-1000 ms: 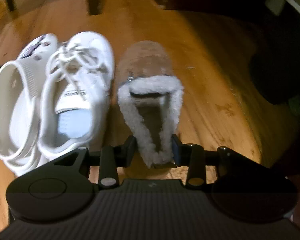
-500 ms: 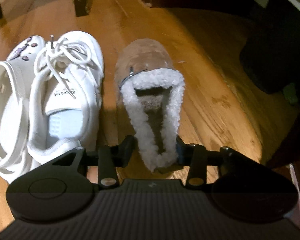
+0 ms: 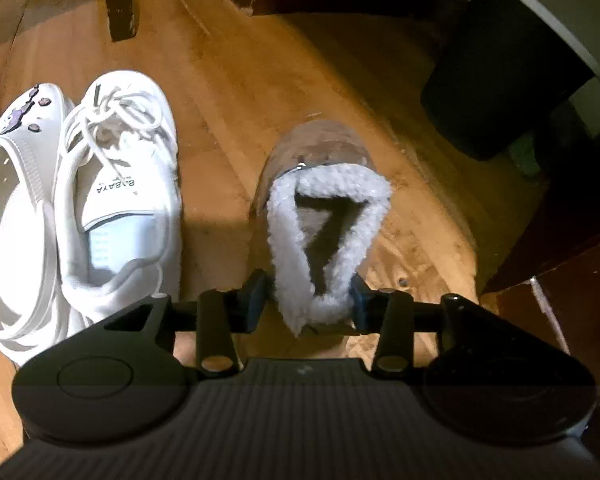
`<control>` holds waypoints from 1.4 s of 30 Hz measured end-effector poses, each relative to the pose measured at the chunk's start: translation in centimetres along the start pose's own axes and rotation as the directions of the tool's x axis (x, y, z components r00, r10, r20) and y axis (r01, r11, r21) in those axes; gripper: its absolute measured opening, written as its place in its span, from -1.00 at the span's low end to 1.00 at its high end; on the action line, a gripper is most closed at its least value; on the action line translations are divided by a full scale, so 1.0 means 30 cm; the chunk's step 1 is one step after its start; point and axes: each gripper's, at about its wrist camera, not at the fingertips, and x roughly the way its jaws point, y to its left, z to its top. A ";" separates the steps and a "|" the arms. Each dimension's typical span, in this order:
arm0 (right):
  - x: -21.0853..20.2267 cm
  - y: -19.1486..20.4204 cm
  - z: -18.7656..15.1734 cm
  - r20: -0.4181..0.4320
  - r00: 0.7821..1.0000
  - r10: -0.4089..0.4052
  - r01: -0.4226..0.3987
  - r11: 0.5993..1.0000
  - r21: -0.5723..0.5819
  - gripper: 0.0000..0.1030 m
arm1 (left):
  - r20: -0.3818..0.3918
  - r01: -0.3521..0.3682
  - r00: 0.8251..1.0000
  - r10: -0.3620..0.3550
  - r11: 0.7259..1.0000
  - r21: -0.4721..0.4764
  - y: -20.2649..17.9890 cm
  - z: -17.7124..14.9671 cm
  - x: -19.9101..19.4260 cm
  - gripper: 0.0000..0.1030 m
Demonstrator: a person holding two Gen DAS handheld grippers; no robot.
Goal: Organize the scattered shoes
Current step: 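Lift the tan slipper with the left gripper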
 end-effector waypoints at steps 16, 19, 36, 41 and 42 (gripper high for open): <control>0.007 -0.023 -0.010 -0.021 1.000 0.022 -0.021 0.997 0.071 0.76 | 0.197 -0.035 0.980 0.026 0.999 0.041 -0.018 0.000 -0.103 -0.59; 0.009 -0.029 -0.010 -0.027 0.999 0.032 -0.030 0.995 0.092 0.76 | 0.205 -0.026 0.979 0.017 0.999 0.040 -0.011 0.020 -0.143 -0.61; 0.023 -0.047 -0.018 -0.054 0.998 0.041 -0.034 0.992 0.124 0.77 | 0.082 -0.033 0.996 0.029 0.999 0.042 -0.013 0.001 -0.052 -0.59; 0.035 -0.046 -0.024 -0.069 0.997 0.045 -0.037 0.992 0.118 0.77 | 0.079 -0.084 0.994 0.081 0.996 0.030 -0.018 -0.005 -0.024 0.31; 0.037 -0.044 -0.025 -0.071 0.996 0.046 -0.038 0.992 0.118 0.77 | 0.069 -0.090 0.994 0.088 0.996 0.022 -0.016 -0.001 -0.016 0.37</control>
